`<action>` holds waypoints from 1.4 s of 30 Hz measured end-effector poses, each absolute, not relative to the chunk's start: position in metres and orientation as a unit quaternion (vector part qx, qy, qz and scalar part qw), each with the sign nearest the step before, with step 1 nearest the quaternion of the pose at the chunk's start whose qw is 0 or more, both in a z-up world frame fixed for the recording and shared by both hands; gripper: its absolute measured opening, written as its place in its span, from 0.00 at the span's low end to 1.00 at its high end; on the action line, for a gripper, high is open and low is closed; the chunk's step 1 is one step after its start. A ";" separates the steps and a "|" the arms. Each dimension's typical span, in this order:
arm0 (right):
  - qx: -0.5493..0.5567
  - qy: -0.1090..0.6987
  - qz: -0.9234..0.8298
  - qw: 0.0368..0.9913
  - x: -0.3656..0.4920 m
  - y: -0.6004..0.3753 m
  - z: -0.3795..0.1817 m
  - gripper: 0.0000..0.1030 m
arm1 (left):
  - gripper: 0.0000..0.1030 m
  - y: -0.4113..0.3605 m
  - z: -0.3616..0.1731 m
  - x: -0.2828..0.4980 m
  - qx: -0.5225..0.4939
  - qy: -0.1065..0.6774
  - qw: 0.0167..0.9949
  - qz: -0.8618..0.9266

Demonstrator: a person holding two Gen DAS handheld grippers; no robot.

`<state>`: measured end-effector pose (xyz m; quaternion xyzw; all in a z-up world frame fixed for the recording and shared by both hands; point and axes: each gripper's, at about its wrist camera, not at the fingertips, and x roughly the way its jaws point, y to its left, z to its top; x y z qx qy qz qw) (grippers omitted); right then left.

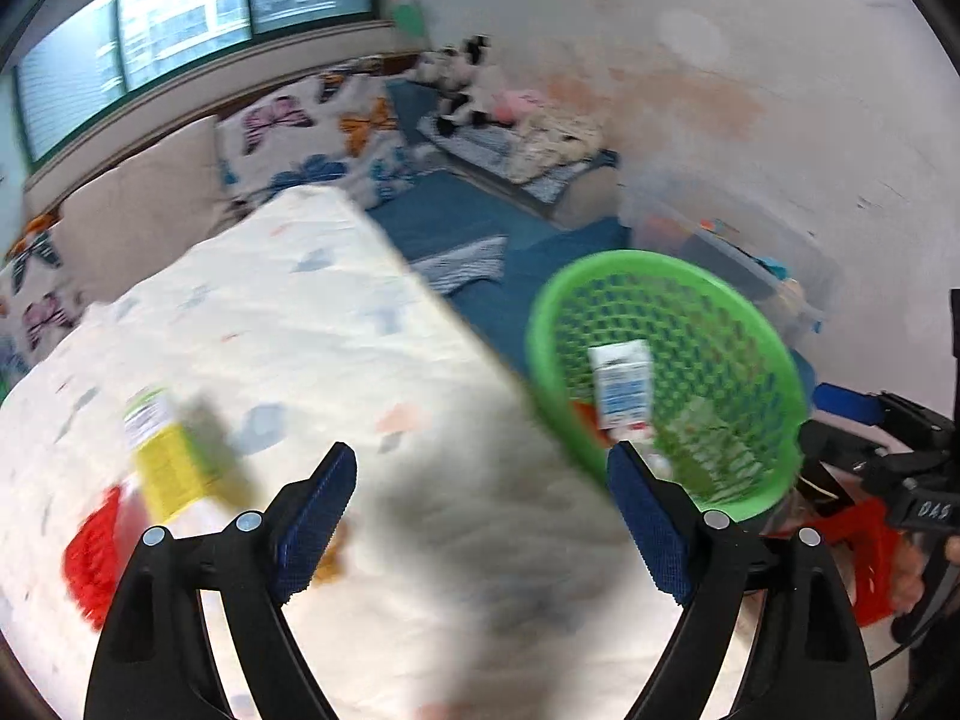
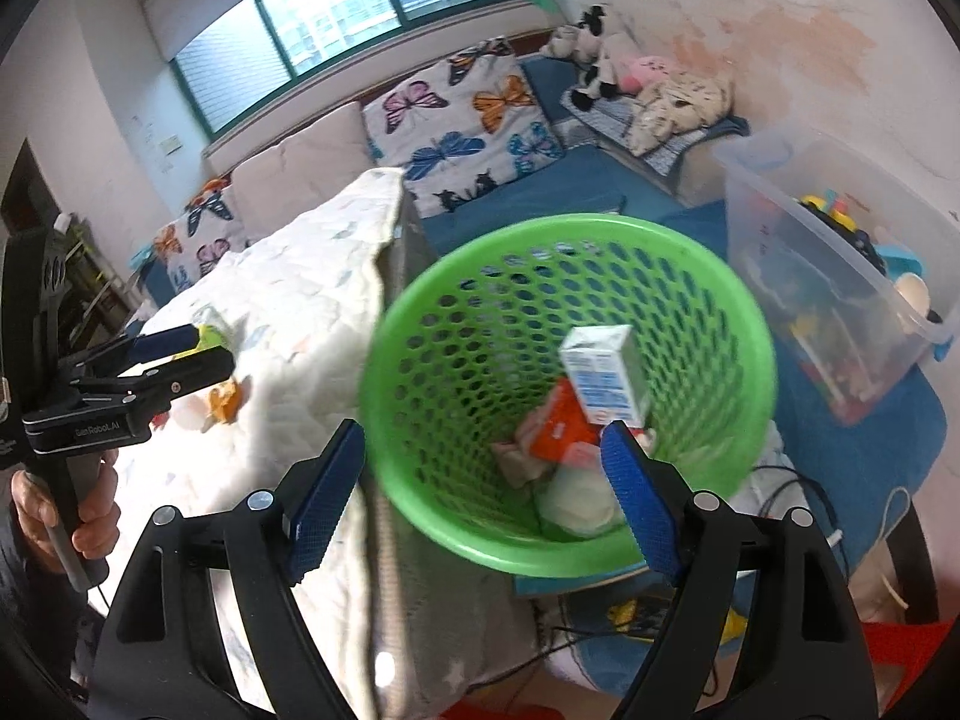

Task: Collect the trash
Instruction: 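Grasp the red mesh net with the left gripper while the right approaches the orange peel, then grasp the orange peel with the right gripper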

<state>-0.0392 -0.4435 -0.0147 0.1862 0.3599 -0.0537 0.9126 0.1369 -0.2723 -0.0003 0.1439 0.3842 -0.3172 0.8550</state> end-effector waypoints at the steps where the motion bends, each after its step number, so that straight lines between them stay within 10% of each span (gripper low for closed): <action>1: 0.184 0.361 -0.047 0.913 -0.035 -0.437 -0.014 0.78 | 0.80 -0.261 0.000 0.140 0.141 0.385 0.859 -0.306; 28: 0.117 0.387 0.062 0.912 0.044 -0.327 -0.005 0.78 | 0.79 -0.061 -0.038 0.234 0.066 0.439 0.892 -0.091; 42: 0.076 0.410 0.113 0.902 0.082 -0.278 -0.022 0.75 | 0.29 -0.048 -0.042 0.230 0.029 0.446 0.886 -0.121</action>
